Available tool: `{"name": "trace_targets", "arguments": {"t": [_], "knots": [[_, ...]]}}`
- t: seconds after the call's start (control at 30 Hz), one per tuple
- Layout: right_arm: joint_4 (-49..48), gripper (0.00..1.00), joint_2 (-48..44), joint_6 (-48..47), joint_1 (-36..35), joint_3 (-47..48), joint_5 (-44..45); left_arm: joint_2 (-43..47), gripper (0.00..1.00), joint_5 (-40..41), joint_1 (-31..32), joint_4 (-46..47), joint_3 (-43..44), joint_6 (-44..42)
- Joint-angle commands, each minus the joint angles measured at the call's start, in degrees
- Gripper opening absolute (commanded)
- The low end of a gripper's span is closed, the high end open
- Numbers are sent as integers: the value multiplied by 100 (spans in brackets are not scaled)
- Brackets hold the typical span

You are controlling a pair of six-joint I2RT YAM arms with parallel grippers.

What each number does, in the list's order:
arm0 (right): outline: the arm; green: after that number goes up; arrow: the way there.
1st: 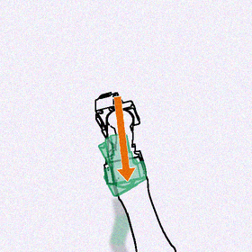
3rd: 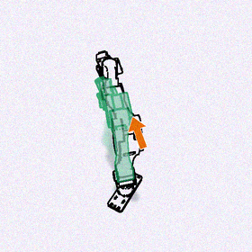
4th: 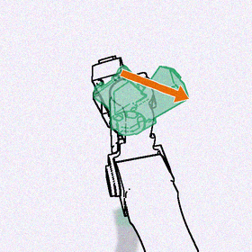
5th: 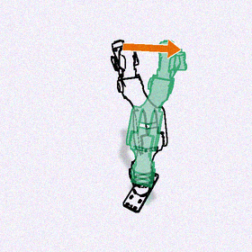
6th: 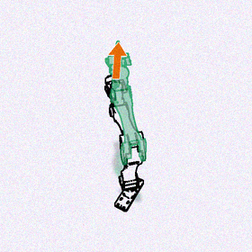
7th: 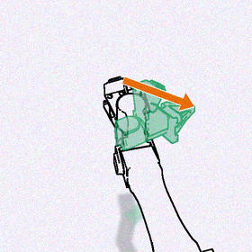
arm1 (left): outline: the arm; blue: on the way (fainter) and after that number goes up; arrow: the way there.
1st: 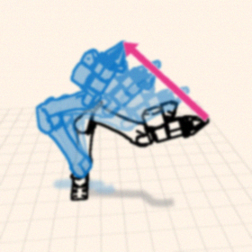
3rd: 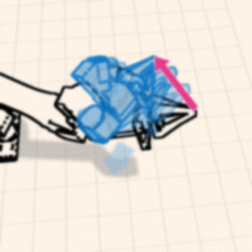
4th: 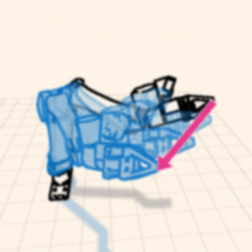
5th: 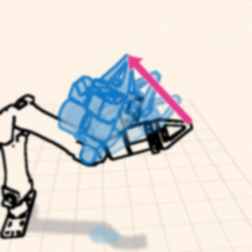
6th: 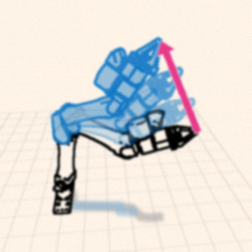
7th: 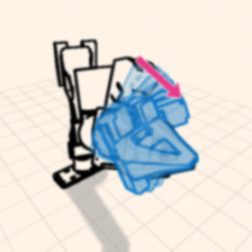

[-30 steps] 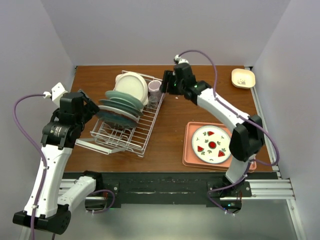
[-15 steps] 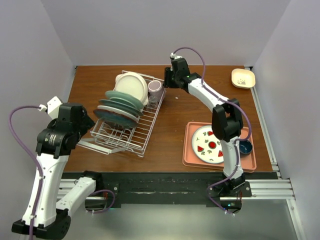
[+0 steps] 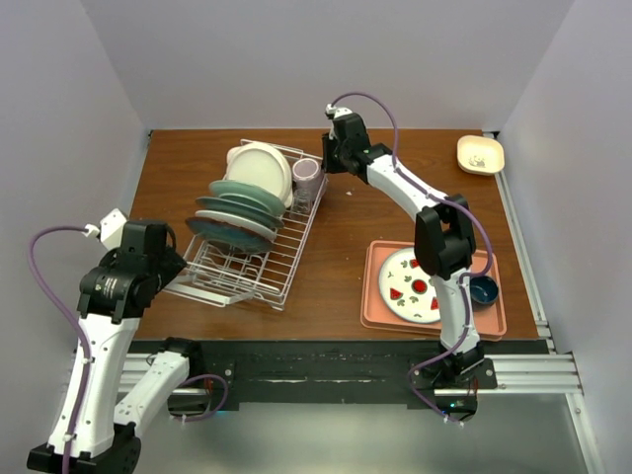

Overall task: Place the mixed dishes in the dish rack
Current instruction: Move the dish rack

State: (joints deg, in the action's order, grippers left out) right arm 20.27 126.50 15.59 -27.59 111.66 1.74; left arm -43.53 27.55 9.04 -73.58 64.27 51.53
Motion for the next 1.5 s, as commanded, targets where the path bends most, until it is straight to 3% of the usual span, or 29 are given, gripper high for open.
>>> {"name": "trace_targets", "arguments": {"t": [0.0, 0.13, 0.23, 0.4, 0.63, 0.87, 1.1, 1.47], "knots": [[-691, 21, 50, -171, 70, 128, 99, -94, 59, -769, 28, 134, -178, 165], [-753, 19, 68, -153, 79, 128, 142, -165, 67, -576, 28, -173, -47, 103], [-788, 17, 129, -118, 96, 137, 169, -130, 67, -470, 28, -174, -46, 50], [-779, 0, 314, -92, 123, 251, 213, -130, 67, -514, 28, -165, -222, 68], [-797, 0, 271, -66, 237, 129, 485, -358, 74, -285, 19, -34, 59, -64], [-666, 0, -160, 522, 658, -372, 1346, -823, 84, -321, 28, 502, 410, -397], [-577, 0, -880, 1059, 1037, -1521, 1795, -1324, 97, -444, 28, 1117, 762, -705], [-410, 0, -1891, 1525, 1362, -2867, 2392, -1737, 100, -575, 28, 1592, 1044, -1039]]}}
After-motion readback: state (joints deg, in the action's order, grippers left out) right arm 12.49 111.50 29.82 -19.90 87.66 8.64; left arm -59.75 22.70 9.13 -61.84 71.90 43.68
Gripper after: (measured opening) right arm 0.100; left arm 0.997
